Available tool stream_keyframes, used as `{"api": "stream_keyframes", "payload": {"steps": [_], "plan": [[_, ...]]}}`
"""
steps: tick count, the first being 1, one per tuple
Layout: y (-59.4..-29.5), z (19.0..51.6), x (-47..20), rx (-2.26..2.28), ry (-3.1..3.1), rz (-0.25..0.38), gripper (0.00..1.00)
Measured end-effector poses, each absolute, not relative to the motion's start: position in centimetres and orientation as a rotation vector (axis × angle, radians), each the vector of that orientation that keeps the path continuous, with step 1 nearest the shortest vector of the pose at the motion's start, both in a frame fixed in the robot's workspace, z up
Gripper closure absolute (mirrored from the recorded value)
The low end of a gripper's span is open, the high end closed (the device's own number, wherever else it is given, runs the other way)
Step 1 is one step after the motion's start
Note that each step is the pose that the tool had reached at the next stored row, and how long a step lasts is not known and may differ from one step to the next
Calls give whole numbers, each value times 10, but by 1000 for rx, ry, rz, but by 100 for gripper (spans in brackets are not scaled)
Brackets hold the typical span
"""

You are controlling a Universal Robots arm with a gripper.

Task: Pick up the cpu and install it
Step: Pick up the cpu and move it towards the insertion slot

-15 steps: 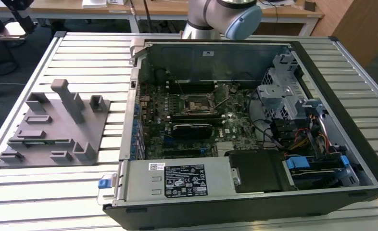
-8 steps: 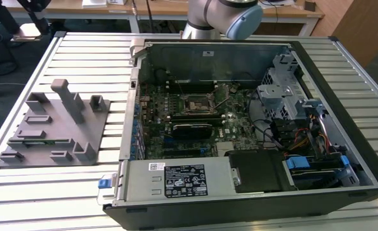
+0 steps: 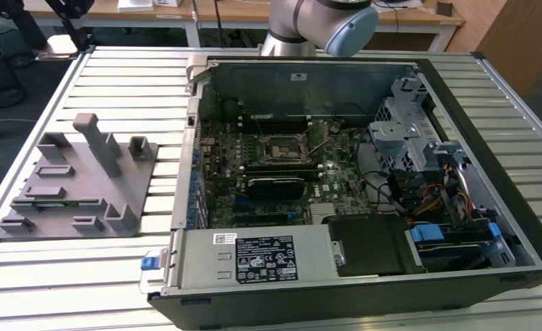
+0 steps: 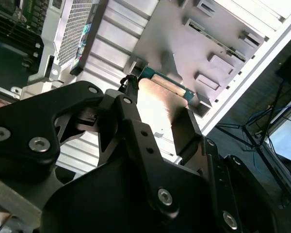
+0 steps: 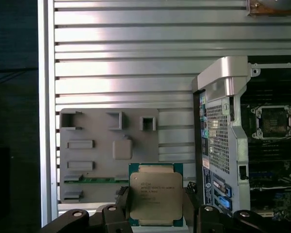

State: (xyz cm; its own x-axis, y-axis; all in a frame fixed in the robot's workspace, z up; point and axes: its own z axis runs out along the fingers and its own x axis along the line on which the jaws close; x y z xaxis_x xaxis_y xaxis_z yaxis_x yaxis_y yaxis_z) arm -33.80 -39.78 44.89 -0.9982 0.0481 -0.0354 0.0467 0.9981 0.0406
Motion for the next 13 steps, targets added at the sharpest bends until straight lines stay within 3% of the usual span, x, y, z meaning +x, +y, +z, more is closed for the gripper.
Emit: {"api": "stream_keyframes", "payload": {"steps": [13], "plan": [[-398,446,-312,74,3104,62,47]]}}
